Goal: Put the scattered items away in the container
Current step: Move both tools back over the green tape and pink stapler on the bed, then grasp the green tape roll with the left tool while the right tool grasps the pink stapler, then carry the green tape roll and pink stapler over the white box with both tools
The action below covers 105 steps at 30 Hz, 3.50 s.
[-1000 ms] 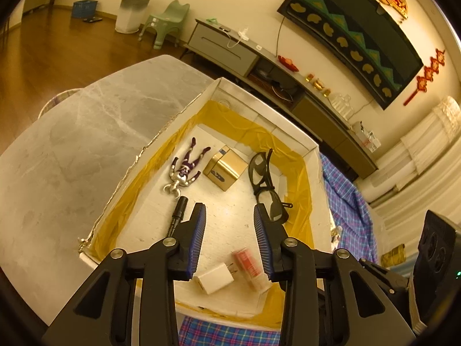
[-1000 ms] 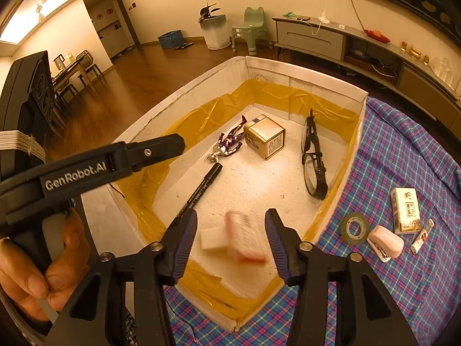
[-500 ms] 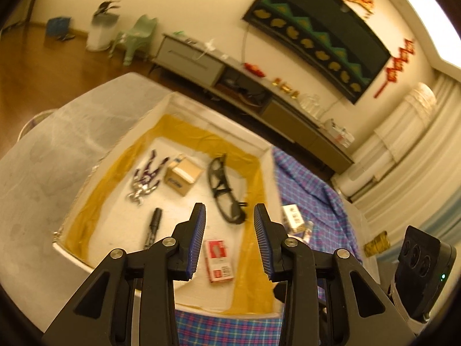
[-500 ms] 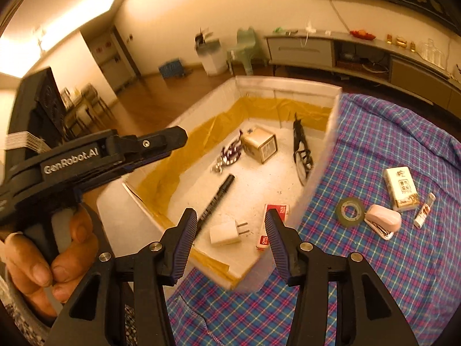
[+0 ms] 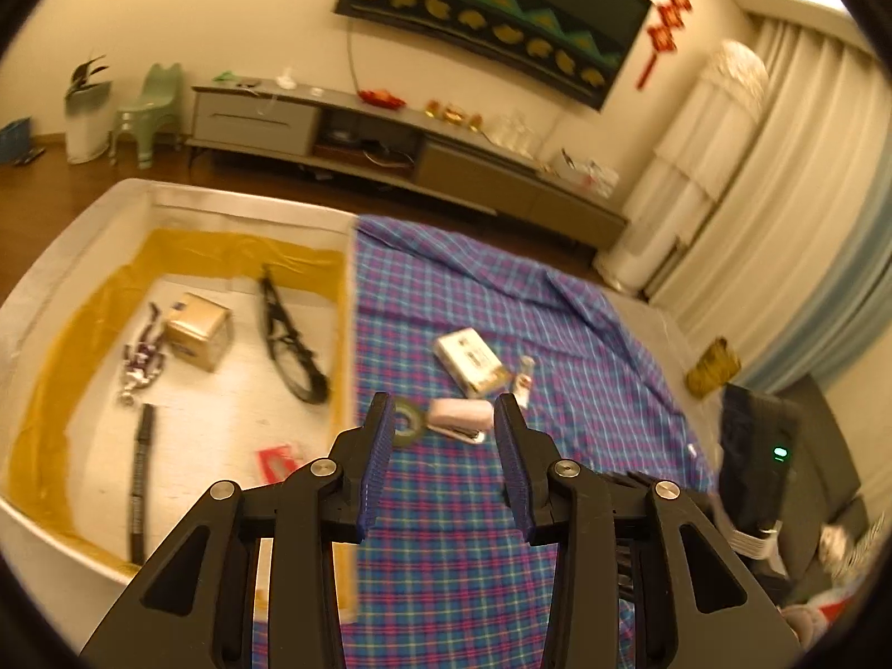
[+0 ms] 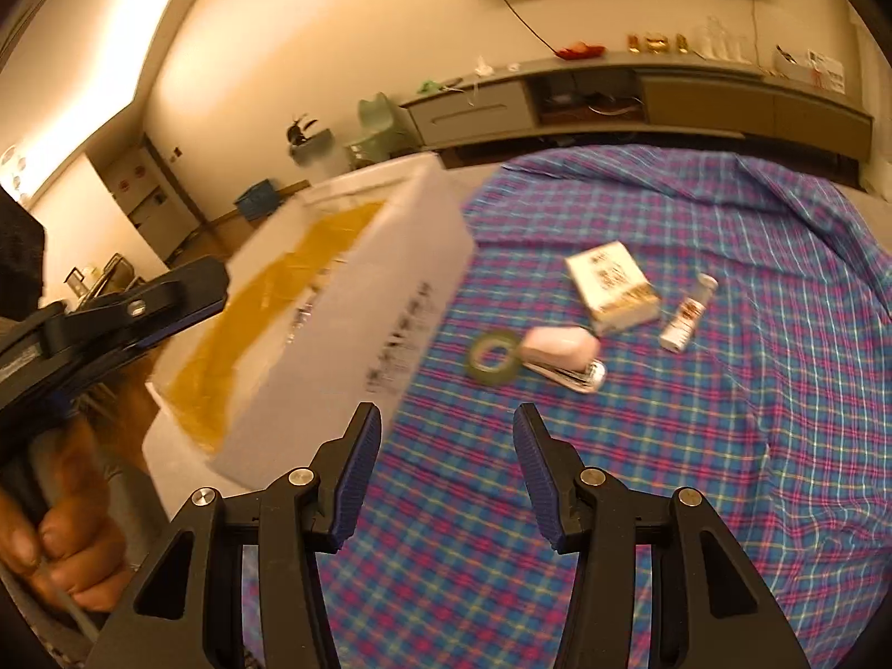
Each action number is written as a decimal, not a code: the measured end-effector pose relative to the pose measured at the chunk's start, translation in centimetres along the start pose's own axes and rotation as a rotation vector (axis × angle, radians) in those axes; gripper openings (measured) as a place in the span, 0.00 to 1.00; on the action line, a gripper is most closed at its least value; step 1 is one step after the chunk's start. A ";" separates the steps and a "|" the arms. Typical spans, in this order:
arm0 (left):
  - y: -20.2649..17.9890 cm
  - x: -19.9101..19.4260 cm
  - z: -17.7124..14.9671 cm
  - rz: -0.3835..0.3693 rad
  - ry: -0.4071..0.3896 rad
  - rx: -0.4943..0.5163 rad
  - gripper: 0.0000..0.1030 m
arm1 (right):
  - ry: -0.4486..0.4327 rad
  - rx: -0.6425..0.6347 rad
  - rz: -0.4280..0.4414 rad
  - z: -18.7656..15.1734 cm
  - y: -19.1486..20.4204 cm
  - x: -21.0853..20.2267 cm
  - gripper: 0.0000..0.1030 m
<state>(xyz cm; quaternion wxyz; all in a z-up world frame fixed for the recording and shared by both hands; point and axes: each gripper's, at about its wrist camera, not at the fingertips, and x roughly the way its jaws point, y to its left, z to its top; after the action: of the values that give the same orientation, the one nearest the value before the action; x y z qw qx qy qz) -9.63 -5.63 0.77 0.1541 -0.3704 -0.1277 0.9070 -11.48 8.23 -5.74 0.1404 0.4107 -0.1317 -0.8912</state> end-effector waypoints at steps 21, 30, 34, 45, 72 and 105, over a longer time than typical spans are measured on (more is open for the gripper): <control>-2.4 10.0 -0.5 0.047 0.180 0.044 0.42 | 0.128 -0.318 -0.068 3.4 -4.9 11.1 0.47; -2.5 15.2 -2.6 0.139 0.279 0.095 0.48 | 0.099 -0.079 0.006 2.1 -10.4 6.4 0.27; -1.0 17.1 -2.9 0.177 0.295 0.037 0.49 | 0.051 0.008 0.088 -0.7 -11.9 1.0 0.27; -1.8 17.5 -2.8 0.271 0.226 0.118 0.53 | -0.027 0.052 0.072 -4.7 -14.5 -2.2 0.27; -6.3 13.8 -2.5 0.132 0.161 0.211 0.13 | -0.061 0.001 0.053 -4.7 -11.9 -3.3 0.26; -4.2 -1.3 -0.2 -0.192 -0.084 0.066 0.13 | -0.068 -0.033 -0.109 -3.9 -0.8 -8.8 0.26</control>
<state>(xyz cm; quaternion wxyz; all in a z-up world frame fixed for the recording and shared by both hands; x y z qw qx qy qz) -7.82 -2.25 2.94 0.2470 -0.3130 -0.1390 0.9065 -3.14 11.66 -2.37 0.0940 0.3841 -0.0991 -0.9131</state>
